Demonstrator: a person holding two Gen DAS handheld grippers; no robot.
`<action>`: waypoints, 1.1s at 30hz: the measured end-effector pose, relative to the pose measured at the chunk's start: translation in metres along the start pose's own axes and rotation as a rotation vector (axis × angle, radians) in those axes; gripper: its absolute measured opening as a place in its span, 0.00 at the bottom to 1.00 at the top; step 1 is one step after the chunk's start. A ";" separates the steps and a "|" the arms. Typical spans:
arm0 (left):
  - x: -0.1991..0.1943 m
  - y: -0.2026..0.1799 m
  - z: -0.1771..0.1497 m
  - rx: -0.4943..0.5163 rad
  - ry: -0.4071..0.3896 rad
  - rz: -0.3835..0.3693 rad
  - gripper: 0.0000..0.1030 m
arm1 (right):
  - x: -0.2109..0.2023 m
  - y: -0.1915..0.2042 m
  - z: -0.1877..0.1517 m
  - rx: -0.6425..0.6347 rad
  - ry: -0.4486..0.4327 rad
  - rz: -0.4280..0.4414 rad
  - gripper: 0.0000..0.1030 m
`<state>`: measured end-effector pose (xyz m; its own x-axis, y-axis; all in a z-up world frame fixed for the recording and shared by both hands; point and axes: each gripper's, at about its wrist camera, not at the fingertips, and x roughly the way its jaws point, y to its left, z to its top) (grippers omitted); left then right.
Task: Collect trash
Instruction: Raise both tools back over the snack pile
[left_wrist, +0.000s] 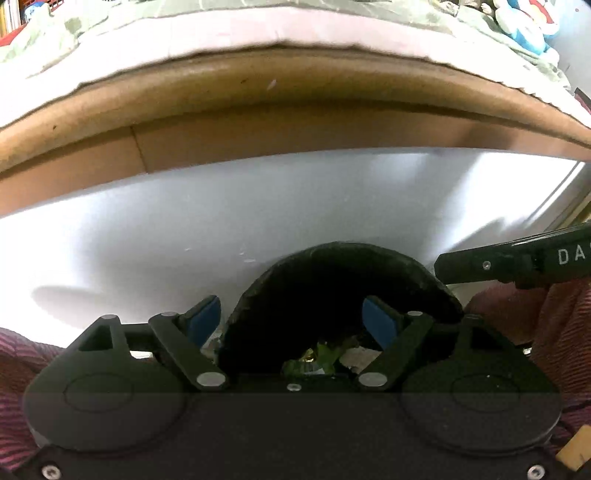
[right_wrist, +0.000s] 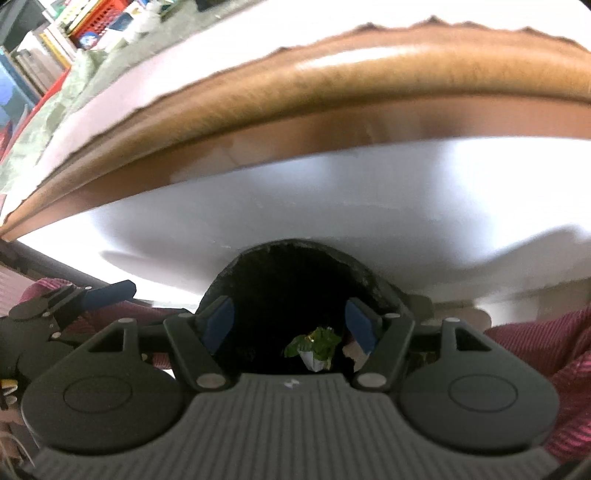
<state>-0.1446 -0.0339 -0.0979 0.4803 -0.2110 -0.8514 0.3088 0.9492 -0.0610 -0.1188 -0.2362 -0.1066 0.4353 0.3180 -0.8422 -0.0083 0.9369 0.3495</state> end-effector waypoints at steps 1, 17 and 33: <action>-0.001 0.000 0.000 0.001 -0.002 0.000 0.81 | -0.002 0.001 0.000 -0.006 -0.004 0.001 0.76; -0.105 0.008 0.052 0.059 -0.350 -0.108 0.87 | -0.101 0.017 0.034 -0.205 -0.355 0.113 0.82; -0.067 0.039 0.178 -0.056 -0.523 0.063 0.75 | -0.069 0.025 0.121 -0.149 -0.544 0.027 0.79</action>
<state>-0.0188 -0.0240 0.0496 0.8464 -0.2280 -0.4812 0.2288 0.9717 -0.0579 -0.0404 -0.2521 0.0101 0.8345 0.2588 -0.4865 -0.1362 0.9524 0.2728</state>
